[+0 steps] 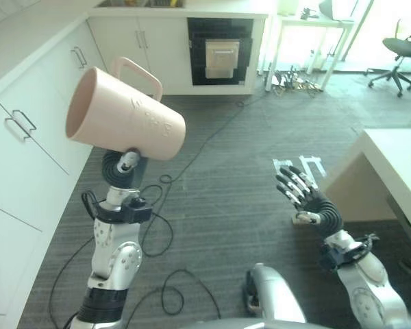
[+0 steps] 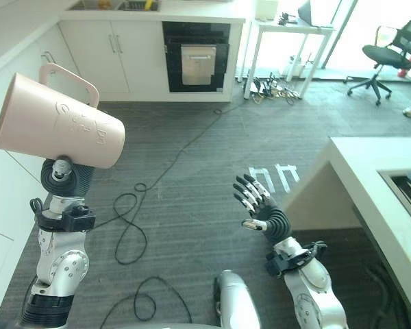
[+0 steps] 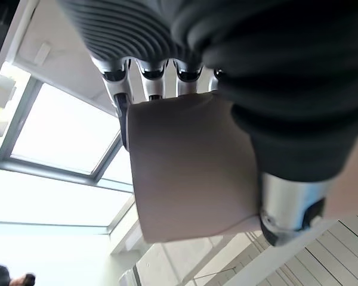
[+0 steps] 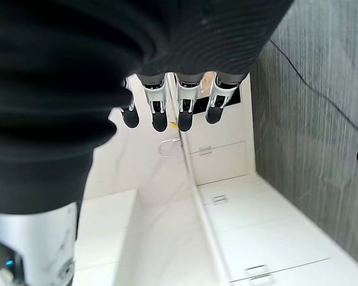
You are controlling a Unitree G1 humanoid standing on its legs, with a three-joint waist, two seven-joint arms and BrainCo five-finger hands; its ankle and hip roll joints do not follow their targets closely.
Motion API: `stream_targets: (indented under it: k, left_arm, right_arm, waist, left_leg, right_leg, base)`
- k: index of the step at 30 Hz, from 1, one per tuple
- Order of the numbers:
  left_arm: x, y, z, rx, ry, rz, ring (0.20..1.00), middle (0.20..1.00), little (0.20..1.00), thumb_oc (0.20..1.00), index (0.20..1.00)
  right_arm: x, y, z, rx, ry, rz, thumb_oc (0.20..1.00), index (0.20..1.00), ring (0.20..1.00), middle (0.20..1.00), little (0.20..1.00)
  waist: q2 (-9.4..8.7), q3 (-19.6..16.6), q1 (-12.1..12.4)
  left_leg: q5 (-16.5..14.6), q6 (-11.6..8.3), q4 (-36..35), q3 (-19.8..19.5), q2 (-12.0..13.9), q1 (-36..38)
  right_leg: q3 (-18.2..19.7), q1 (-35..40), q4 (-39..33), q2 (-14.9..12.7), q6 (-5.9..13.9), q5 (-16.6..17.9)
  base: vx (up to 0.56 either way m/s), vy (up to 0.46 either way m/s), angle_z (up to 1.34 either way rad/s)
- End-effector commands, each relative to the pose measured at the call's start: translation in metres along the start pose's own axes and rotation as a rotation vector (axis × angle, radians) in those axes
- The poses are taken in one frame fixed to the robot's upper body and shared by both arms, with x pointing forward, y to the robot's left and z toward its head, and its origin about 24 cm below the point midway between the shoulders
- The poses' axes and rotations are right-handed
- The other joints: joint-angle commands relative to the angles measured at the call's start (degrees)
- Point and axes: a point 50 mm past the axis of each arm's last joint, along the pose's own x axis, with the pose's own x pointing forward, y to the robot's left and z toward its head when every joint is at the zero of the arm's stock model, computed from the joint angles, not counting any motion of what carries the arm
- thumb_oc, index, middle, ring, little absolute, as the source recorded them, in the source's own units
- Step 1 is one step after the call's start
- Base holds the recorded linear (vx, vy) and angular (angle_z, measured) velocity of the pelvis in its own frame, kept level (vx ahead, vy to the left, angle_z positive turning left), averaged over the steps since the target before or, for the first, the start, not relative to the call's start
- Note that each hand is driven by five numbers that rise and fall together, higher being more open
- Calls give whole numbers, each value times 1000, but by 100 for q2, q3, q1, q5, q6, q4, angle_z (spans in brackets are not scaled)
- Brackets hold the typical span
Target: Place the dishes in the dishwasher.
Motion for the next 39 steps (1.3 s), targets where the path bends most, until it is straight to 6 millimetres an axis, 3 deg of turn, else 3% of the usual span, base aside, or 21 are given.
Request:
stream_targets:
  k: [1,2,4,5,6,8,9,10,12,13,15,17,18,20,21,24,25,27,29,33,39]
  left_arm:
    - [9,-6,10,52,-40,-76,200,200,200,200,200]
    - [10,-7,9,49,-48,-97,200,200,200,200,200]
    - [7,-5,10,25,-50,-83,200,200,200,200,200]
    - [5,-3,10,18,-45,-70,200,200,200,200,200]
    - [1,-3,10,8,-43,-62,200,200,200,200,200]
    - [-2,-3,8,16,-40,-46,200,200,200,200,200]
    - [-2,-3,5,3,-27,-46,200,200,200,200,200]
    - [-2,-3,4,10,-19,-46,200,200,200,200,200]
    - [-7,1,9,61,-18,-18,200,200,200,200,200]
    - [-14,4,16,120,-39,23,200,200,200,200,200]
    - [-18,6,19,141,-48,11,200,200,200,200,200]
    - [-9,5,16,152,-31,-18,200,200,200,200,200]
    - [-2,1,11,154,-23,-48,200,200,200,200,200]
    - [2,-3,6,179,-4,-66,200,200,200,200,200]
    - [3,-3,5,187,0,-63,200,200,200,200,200]
    - [8,-2,6,219,6,-50,200,200,200,200,200]
    - [13,-4,8,236,-4,-60,200,200,200,200,200]
    - [13,-5,9,262,-8,-58,200,200,200,200,200]
    - [12,-6,10,288,-11,-49,200,200,200,200,200]
    - [10,-6,11,324,-13,-44,200,200,200,200,200]
    - [13,-12,15,410,-44,-65,200,200,200,200,200]
  right_arm:
    - [4,-19,28,-60,-144,-47,1000,1000,1000,1000,1000]
    - [3,-20,29,-64,-149,-61,1000,1000,1000,1000,1000]
    - [2,-28,30,-85,-121,-93,1000,1000,1000,1000,1000]
    - [4,-29,31,-74,-124,-93,1000,1000,1000,1000,1000]
    - [3,-30,33,-76,-126,-86,1000,1000,1000,1000,1000]
    - [5,-31,34,-106,-112,-70,1000,1000,1000,1000,1000]
    - [5,-33,35,-129,-108,-73,1000,1000,1000,1000,1000]
    - [6,-35,37,-137,-112,-64,1000,1000,1000,1000,1000]
    - [13,-34,42,-135,-125,-9,1000,1000,1000,1000,1000]
    - [18,-29,46,-146,-129,60,1000,1000,1000,1000,1000]
    - [23,-24,47,-137,-145,70,1000,1000,1000,1000,1000]
    - [26,-20,46,-100,-156,69,1000,1000,1000,1000,1000]
    - [27,-12,41,-85,-159,85,1000,1000,1000,1000,1000]
    - [28,-3,33,-65,-154,93,1000,1000,1000,1000,1000]
    - [30,-1,31,-57,-151,97,1000,1000,1000,1000,1000]
    - [33,0,30,-39,-153,116,1000,1000,1000,1000,1000]
    - [35,2,34,-36,-163,132,1000,1000,1000,1000,1000]
    - [35,2,35,-30,-166,139,1000,1000,1000,1000,1000]
    - [37,4,37,-29,-170,151,1000,1000,1000,1000,1000]
    - [39,10,37,-28,-168,171,1000,1000,1000,1000,1000]
    - [35,10,45,-12,-162,209,1000,1000,1000,1000,1000]
  waist:
    - [-40,87,44]
    - [-78,93,7]
    - [-125,-81,-75]
    - [-65,-139,-90]
    - [-10,-225,-109]
    - [-125,-283,-147]
    - [-297,-199,36]
    - [-394,-116,187]
    - [-358,-13,471]
    - [-279,-58,740]
    - [-286,-178,891]
    - [-295,-294,981]
    - [-266,-331,976]
    - [-168,-347,933]
    - [-149,-331,887]
    - [-128,-285,846]
    - [-129,-222,793]
    - [-129,-203,771]
    - [-164,-210,752]
    - [-197,-213,662]
    - [-258,-294,624]
  left_leg:
    - [925,300,-313,-688,466,-183]
    - [682,318,-313,-613,494,41]
    - [392,73,134,-363,594,379]
    - [762,-87,522,-237,767,405]
    - [1687,-340,1427,-124,950,109]
    - [2126,-516,3245,202,1143,-361]
    - [1983,-343,3886,107,1067,-1376]
    - [1776,-173,3489,99,938,-1964]
    - [1831,-39,525,142,798,-2073]
    - [2335,-106,-313,-858,901,-2373]
    - [2346,-124,-305,-557,996,-2406]
    - [2174,57,-224,-299,868,-2259]
    - [2114,191,-313,-364,774,-2039]
    - [1975,280,-313,-490,670,-1743]
    - [1886,294,-313,-516,646,-1587]
    - [1797,304,-313,-466,601,-1311]
    - [1633,263,-313,-458,604,-1070]
    - [1535,218,-313,-413,662,-990]
    - [1462,163,-313,-349,706,-952]
    - [1273,74,-313,-331,910,-783]
    - [1368,-163,-313,-478,1449,-791]
  right_leg:
    - [1196,973,-1995,-454,806,1292]
    - [1119,984,-1974,-492,756,1330]
    - [1151,1475,-1689,-471,583,1549]
    - [1026,1517,-1448,-384,487,1398]
    - [1093,1862,-1500,-128,235,1189]
    - [1378,2296,-1621,24,-78,992]
    - [1510,2725,-1720,0,-173,846]
    - [1619,2967,-1838,7,-149,736]
    - [2092,3368,-1995,60,155,414]
    - [2498,3632,-1995,73,207,201]
    - [2294,3984,-1927,-246,377,-195]
    - [1805,3936,-1237,-569,635,-181]
    - [1572,3516,-122,-658,869,280]
    - [1532,2863,1270,-677,889,865]
    - [1492,2594,1383,-721,863,926]
    - [1123,2430,669,-825,710,561]
    - [906,2413,-299,-928,671,596]
    - [861,2506,-901,-1022,676,616]
    - [892,2558,-1596,-1202,762,1011]
    - [1370,2388,-1989,-1482,927,1514]
    - [1706,2621,-1960,-1364,1000,1052]
  base:
    - [1114,-447,206]
    - [1178,-521,163]
    - [1032,-538,85]
    - [980,-527,18]
    - [868,-482,-8]
    - [882,-464,-107]
    - [824,-307,-135]
    - [861,-83,-154]
    - [1066,316,-157]
    - [1035,434,-282]
    - [909,411,-286]
    - [846,396,-121]
    - [749,323,-83]
    - [574,231,0]
    - [445,141,36]
    - [327,-32,31]
    - [332,-129,47]
    - [246,-157,51]
    - [163,-185,69]
    - [193,-295,-23]
    - [126,-444,-10]
